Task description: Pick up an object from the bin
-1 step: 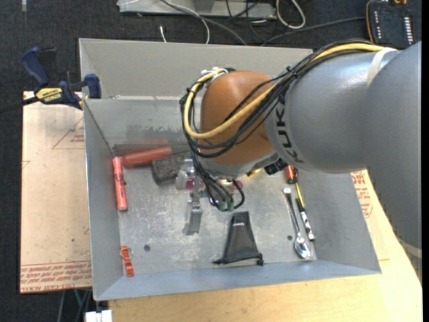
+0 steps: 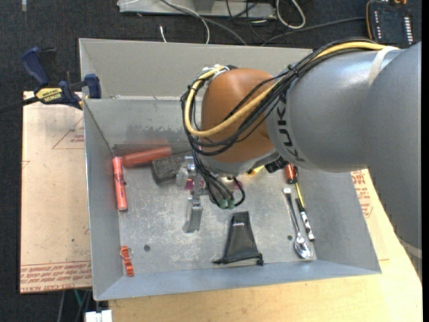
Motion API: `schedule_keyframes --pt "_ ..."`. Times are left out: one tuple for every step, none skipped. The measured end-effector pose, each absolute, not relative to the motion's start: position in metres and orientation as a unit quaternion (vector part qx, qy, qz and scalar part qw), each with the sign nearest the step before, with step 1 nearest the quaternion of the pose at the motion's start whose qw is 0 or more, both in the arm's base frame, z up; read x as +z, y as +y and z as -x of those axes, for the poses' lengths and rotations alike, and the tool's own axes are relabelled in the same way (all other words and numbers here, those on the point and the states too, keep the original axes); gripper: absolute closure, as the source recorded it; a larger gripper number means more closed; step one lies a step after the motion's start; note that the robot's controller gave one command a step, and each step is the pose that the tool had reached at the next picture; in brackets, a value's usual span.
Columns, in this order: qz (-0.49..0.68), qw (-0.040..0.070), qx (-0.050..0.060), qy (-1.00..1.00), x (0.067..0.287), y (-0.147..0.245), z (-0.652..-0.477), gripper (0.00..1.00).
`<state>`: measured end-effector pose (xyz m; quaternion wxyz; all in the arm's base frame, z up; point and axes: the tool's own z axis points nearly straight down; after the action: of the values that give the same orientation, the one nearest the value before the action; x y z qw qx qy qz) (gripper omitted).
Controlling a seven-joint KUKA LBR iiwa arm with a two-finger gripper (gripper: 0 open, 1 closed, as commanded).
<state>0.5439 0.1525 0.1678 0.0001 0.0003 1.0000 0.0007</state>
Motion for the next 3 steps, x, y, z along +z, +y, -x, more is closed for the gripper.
schedule_keyframes --pt "-0.071 0.004 0.004 0.997 0.071 0.112 -0.635 0.00" --pt "0.013 0.008 0.004 1.000 0.144 0.131 -0.648 0.00" --pt "-0.191 -0.001 0.002 0.982 0.099 0.108 -0.641 0.00"
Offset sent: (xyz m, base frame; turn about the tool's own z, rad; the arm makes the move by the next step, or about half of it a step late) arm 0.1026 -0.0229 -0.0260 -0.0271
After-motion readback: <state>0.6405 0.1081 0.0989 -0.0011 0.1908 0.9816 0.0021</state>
